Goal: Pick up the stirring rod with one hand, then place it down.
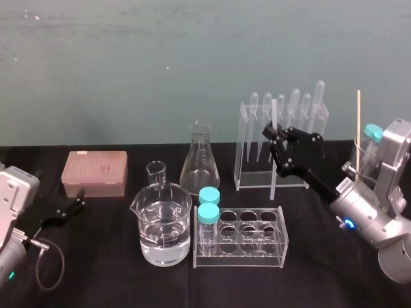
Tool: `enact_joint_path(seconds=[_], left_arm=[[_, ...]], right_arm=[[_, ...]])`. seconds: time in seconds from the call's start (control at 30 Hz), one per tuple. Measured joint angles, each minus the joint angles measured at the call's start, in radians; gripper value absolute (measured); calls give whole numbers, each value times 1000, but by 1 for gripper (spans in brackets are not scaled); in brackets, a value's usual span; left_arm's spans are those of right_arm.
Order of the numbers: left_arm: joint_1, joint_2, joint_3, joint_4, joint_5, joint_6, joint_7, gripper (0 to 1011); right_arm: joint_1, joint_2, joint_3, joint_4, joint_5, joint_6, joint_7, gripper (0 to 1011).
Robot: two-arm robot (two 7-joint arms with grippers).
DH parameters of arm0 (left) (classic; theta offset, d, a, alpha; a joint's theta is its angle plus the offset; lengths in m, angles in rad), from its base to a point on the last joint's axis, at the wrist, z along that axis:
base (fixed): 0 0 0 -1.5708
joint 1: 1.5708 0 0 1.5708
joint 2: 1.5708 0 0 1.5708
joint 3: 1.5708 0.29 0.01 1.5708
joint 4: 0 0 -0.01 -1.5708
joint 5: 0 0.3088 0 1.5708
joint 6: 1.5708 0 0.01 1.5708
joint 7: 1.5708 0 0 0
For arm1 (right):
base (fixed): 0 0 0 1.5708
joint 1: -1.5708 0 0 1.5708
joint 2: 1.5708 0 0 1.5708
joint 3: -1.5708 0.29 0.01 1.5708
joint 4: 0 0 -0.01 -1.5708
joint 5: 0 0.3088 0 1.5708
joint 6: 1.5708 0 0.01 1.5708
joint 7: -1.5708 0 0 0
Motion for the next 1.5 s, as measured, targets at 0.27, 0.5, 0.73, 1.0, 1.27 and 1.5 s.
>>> enact_joint_path(seconds=[0.27, 0.5, 0.73, 1.0, 1.27, 1.5], left_arm=[[0, 0, 0, 0, 0, 0, 0, 1000], [0, 0, 0, 0, 0, 0, 0, 1000], [0, 0, 0, 0, 0, 0, 0, 1000], [0, 0, 0, 0, 0, 0, 0, 1000], [0, 0, 0, 0, 0, 0, 0, 1000], [0, 0, 0, 0, 0, 0, 0, 1000]], right_arm=[[0, 0, 0, -2, 1, -1, 0, 67], [1, 1, -1, -4, 2, -2, 0, 67], [1, 1, -1, -4, 3, -2, 0, 67], [2, 1, -1, -5, 4, -3, 0, 67], [2, 1, -1, -5, 5, -3, 0, 67], [2, 1, -1, -5, 5, -3, 0, 67]])
